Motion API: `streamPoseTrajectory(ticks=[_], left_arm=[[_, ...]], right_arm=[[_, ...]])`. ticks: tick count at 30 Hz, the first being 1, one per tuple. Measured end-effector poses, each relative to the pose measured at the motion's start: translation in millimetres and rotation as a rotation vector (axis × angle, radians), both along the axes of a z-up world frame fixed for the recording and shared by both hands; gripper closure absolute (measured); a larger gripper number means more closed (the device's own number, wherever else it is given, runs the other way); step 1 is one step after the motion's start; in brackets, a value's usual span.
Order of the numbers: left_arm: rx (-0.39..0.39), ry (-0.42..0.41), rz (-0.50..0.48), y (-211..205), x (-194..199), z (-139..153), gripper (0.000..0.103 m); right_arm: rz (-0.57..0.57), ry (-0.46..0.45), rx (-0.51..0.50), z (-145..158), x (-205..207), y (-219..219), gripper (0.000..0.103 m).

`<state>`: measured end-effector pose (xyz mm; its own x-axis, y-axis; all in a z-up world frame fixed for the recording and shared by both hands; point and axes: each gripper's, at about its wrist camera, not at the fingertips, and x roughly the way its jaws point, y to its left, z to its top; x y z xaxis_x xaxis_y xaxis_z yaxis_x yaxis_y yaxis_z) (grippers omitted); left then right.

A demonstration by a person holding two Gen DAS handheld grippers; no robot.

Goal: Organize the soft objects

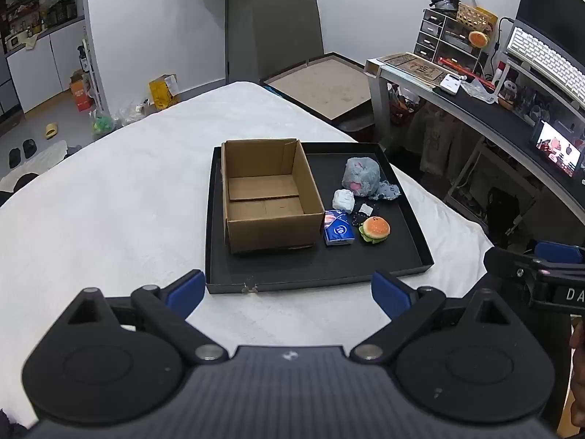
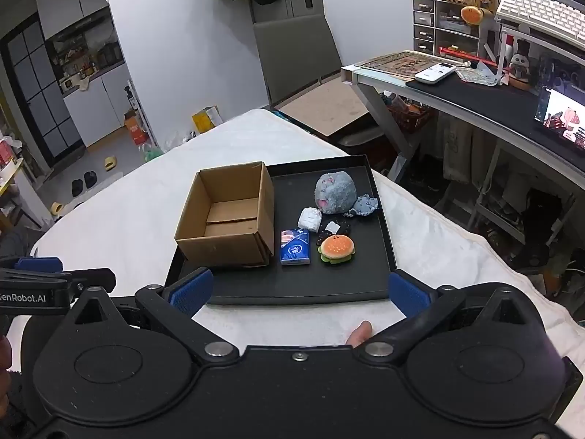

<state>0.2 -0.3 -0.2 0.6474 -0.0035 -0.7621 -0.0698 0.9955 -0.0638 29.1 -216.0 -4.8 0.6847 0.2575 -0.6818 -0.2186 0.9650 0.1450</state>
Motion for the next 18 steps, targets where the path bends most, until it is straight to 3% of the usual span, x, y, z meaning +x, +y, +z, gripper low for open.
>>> streamPoseTrajectory(ticks=[18], left_arm=[[-0.010,0.001,-0.021,-9,-2,8,0.006]], right_arm=[[-0.011,0.019,-0.004,4,-2,0,0.000]])
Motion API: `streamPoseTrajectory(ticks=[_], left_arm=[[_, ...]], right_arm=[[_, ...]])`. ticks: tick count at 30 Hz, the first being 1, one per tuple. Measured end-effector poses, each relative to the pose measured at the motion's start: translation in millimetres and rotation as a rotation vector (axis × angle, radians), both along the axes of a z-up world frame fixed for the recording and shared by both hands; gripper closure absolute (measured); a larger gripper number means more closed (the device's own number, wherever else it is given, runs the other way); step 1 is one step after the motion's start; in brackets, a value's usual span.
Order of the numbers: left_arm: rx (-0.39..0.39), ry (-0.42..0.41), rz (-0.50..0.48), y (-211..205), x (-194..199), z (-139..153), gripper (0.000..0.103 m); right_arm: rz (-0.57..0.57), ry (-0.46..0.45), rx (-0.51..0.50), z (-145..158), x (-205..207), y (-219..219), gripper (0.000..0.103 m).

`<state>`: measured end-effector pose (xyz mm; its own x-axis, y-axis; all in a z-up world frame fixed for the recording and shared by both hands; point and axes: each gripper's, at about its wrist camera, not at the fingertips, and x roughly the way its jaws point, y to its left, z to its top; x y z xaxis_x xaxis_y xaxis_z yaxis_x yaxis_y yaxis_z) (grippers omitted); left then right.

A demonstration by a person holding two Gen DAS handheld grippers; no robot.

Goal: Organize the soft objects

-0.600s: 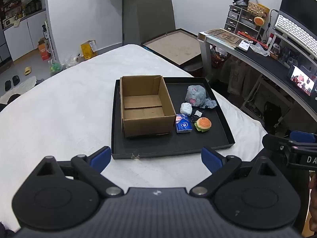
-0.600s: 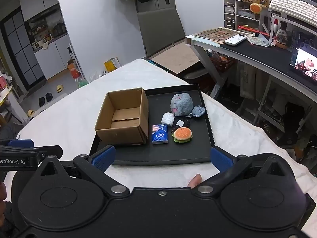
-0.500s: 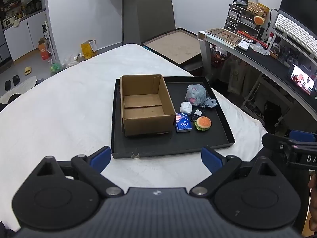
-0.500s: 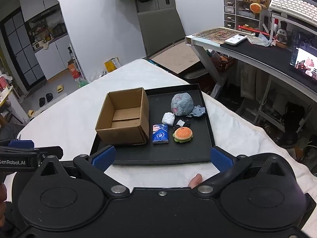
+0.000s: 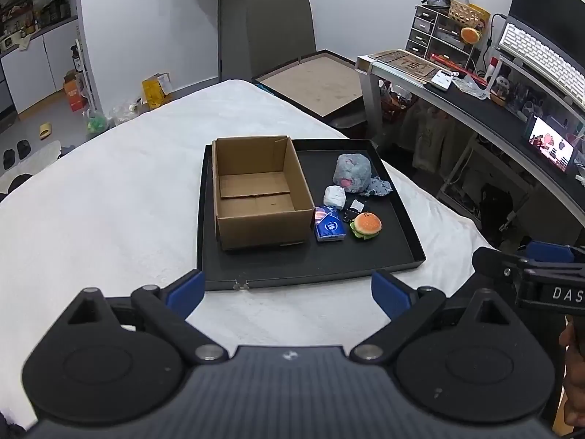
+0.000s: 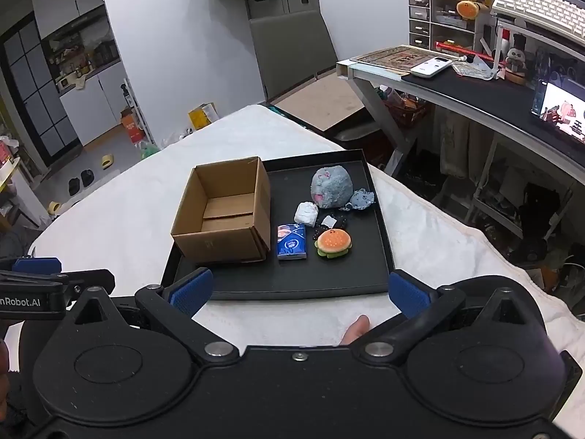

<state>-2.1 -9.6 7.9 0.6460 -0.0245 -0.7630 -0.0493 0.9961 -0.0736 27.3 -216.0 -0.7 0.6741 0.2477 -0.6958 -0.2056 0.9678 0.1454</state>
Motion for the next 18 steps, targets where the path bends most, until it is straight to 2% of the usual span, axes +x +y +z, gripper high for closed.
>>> streamPoseTrajectory(ticks=[18], left_arm=[[-0.002,-0.007,-0.006,-4.4,1.9,-6.1,0.006]], right_arm=[[-0.015,-0.019,-0.018,-2.1,1.2,-2.5,0.000]])
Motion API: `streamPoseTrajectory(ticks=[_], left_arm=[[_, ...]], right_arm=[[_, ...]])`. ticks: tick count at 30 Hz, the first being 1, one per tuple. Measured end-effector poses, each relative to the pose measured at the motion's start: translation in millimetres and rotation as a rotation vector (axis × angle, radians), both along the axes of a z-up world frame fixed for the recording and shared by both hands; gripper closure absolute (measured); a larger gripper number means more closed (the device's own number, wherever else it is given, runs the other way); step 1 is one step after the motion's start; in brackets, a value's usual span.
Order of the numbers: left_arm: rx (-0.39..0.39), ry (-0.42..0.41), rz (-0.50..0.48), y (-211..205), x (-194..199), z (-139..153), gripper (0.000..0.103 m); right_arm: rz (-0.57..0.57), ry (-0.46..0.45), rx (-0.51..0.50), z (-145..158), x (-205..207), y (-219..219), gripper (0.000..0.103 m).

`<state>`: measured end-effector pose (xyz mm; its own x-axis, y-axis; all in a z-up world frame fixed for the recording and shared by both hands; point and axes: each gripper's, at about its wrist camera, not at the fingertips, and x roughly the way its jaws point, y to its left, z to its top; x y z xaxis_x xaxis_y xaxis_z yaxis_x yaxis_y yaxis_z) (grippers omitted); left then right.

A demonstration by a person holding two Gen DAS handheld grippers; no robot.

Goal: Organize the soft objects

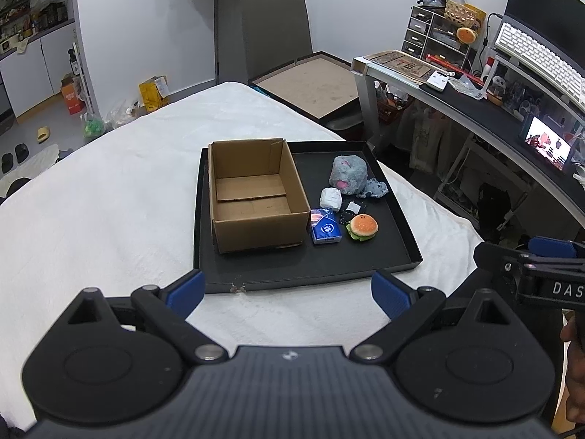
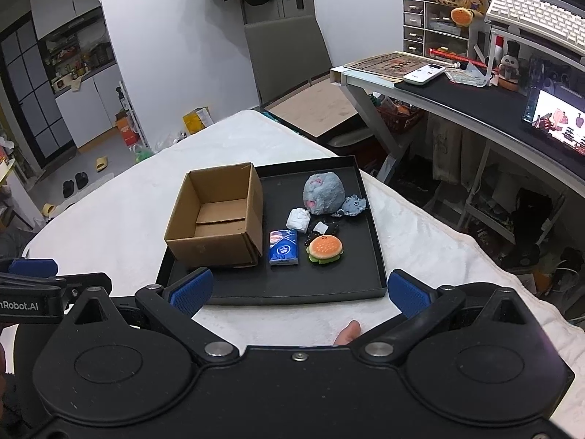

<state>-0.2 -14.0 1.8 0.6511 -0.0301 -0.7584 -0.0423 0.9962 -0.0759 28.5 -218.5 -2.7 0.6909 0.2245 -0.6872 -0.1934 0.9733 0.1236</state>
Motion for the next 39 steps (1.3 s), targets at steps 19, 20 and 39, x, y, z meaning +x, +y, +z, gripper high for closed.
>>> streamPoseTrajectory(ticks=[19,20,39], left_arm=[[-0.003,0.004,0.003,3.8,1.1,1.6,0.006],[-0.004,0.004,0.002,3.6,1.2,1.5,0.006],[-0.014,0.008,0.005,4.9,3.0,-3.0,0.006]], right_arm=[[-0.004,-0.009,-0.009,2.0,3.1,-1.5,0.000],[-0.005,-0.008,-0.009,2.0,3.0,-1.8,0.000],[-0.014,-0.007,-0.019,-0.7,1.8,-1.3,0.000]])
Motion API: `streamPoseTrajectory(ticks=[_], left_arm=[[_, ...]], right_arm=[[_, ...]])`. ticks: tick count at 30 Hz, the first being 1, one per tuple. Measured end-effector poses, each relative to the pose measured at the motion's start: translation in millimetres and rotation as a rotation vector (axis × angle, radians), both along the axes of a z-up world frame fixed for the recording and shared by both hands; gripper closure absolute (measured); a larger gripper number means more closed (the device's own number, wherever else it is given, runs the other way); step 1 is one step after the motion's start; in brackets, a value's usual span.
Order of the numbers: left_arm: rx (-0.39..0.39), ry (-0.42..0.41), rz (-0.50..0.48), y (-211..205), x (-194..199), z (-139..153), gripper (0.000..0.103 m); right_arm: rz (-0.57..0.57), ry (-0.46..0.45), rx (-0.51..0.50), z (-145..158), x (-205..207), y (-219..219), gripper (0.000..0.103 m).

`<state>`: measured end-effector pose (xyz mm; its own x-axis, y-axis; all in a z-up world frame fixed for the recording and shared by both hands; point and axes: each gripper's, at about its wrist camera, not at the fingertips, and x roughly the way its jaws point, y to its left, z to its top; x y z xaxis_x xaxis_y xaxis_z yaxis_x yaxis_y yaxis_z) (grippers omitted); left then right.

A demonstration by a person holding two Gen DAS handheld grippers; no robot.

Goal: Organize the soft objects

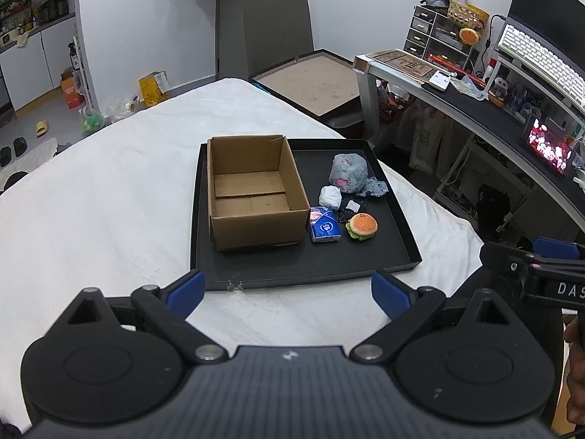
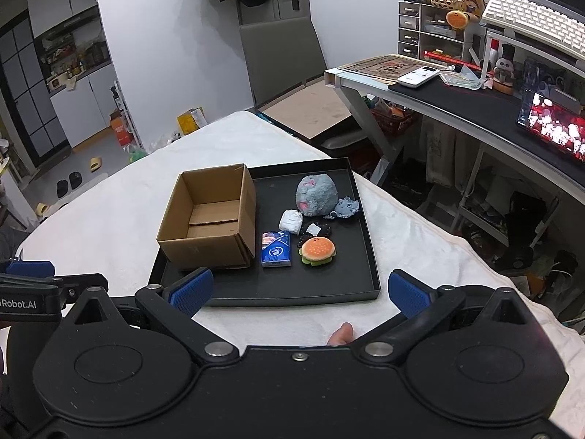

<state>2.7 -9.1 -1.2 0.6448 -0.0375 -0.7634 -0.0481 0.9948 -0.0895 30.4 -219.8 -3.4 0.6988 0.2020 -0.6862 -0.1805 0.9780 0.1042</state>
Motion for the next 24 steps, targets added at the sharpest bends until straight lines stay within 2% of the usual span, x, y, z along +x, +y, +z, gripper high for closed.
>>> streamPoseTrajectory(ticks=[24], left_arm=[[-0.015,-0.016,0.020,3.1,0.0,-2.9,0.006]], right_arm=[[-0.008,0.005,0.014,-2.6,2.5,-2.7,0.000]])
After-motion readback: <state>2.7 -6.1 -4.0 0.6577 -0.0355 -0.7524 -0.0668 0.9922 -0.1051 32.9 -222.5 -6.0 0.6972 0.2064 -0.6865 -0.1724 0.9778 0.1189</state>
